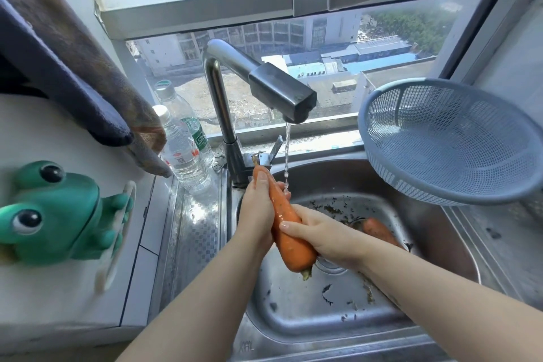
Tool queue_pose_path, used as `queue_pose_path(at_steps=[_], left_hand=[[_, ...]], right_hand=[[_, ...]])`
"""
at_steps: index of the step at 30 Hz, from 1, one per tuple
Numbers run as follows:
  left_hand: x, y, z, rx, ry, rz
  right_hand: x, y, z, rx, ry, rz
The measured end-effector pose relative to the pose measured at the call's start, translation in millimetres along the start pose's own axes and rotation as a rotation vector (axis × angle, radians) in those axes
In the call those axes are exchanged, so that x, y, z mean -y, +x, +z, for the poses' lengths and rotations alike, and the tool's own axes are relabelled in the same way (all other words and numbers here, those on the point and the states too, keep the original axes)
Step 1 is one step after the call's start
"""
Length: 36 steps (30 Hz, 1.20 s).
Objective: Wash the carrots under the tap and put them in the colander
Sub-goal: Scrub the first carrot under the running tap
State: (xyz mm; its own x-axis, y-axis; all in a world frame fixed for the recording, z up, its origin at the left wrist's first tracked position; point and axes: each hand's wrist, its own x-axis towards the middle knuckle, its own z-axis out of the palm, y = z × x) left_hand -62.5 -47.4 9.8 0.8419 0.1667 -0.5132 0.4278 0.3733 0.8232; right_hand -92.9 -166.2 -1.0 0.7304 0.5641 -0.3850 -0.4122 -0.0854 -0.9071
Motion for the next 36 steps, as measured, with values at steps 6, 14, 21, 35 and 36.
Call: queue_pose_path(at_steps=[6,14,21,35,36], left_hand=[[-6,-4,8,0.034,-0.04,-0.005],[22,-11,-16,0.266,0.323,0.298],[14,-3,-1,-0.059,0.187,0.192],[-3,-6,-5,0.055,0.117,0.002],[-5,-5,-7,0.05,0.105,-0.007]], right_hand=[[8,13,9,-0.385,-0.17,-0.024],[9,12,10,-0.465,-0.031,0.097],[-2,8,17,-0.35,-0.311,-0.242],[17,16,8,-0.23,-0.073,-0.009],[17,15,7,-0.176,-0.02,0.006]])
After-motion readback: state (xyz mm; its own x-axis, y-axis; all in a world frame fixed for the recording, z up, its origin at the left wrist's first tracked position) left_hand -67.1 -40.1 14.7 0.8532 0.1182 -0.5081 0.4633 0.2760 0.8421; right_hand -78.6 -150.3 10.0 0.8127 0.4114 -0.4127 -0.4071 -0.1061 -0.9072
